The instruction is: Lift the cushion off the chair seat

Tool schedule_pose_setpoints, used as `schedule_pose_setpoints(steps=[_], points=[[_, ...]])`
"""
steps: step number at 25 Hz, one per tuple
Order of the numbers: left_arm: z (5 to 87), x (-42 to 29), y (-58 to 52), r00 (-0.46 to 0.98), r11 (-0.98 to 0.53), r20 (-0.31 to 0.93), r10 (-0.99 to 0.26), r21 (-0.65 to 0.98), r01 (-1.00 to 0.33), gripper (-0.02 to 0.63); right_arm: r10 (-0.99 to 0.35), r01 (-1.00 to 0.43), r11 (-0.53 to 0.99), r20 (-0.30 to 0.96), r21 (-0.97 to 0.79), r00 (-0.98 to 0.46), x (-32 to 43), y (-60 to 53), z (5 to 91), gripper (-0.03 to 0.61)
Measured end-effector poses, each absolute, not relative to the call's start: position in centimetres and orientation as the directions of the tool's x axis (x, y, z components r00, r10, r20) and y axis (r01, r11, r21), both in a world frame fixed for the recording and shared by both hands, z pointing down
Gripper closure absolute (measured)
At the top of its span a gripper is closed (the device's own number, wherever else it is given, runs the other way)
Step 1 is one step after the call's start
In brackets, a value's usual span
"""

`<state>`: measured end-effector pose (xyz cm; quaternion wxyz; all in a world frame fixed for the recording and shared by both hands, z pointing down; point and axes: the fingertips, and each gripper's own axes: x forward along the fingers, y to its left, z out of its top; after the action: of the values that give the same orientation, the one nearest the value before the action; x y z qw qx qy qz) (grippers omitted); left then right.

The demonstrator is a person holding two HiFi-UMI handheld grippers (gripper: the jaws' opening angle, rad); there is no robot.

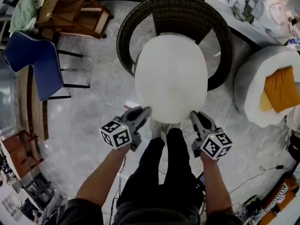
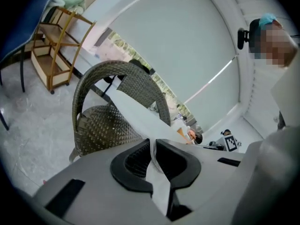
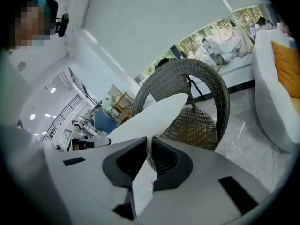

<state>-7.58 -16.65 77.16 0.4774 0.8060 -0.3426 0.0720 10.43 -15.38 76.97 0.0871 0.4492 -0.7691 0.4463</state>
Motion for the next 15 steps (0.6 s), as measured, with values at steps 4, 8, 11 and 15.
schedule_pose_setpoints(steps=[4,8,11,15], points=[[71.3,-7.2,-18.6,0.753,-0.378,0.393,-0.527,0.686,-0.622,0.575,-0.665,-0.77,0.254,0.472,-0.586,-0.579,10.8,-17.3,70.9,0.541],[64.4,-7.2,-19.9,0.75,-0.442,0.339,-0.568,0.643,-0.625,0.575,-0.708,-0.768,0.301,0.407,-0.565,-0.577,10.9,-18.7,64.2,0.541],[59.1,-7.4,-20.8,0.747,-0.486,0.299,-0.594,0.607,-0.629,0.575,-0.732,-0.772,0.351,0.359,-0.53,-0.579,10.7,-19.5,58.8,0.541],[52.0,-7.8,-21.7,0.744,-0.544,0.238,-0.624,0.551,-0.633,0.575,-0.763,-0.771,0.42,0.275,-0.478,-0.586,10.3,-20.4,51.5,0.541]])
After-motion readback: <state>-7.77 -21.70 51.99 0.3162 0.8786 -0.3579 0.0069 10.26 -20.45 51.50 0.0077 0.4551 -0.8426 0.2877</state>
